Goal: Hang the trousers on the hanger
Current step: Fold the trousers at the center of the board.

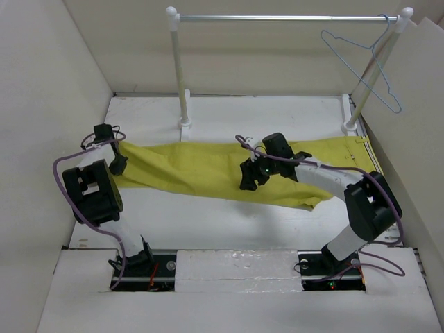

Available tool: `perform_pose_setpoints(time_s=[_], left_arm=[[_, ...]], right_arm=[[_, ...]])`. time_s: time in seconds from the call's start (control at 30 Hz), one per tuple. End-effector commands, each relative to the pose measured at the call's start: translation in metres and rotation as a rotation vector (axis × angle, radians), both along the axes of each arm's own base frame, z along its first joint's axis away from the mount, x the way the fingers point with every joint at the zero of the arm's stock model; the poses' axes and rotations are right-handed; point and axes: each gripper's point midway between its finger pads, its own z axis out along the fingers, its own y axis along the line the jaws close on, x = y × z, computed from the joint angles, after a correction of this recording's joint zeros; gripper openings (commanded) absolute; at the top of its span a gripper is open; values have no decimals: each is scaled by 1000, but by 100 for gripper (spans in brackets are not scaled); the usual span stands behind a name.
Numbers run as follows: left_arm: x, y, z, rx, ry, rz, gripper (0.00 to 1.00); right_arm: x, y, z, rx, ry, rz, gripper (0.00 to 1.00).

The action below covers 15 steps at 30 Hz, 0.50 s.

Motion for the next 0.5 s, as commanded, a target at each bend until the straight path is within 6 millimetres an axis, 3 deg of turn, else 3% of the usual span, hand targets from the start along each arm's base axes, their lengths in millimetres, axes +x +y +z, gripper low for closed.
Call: perform_pose_setpoints(time_s=[0.0, 0.07, 0.17, 0.47], left_arm=[[-11, 23, 64, 150, -65, 70, 0], [-21, 28, 71, 195, -58, 87, 0], [-43, 35, 66, 224, -6, 128, 0], [-90, 43, 14, 287, 229, 220, 0]], right_arm=[[12, -2, -1, 23, -28, 7, 68], [15, -4, -3, 28, -21, 6, 68], [18, -5, -1, 36, -25, 13, 68], [25, -14, 7, 27, -39, 18, 68]])
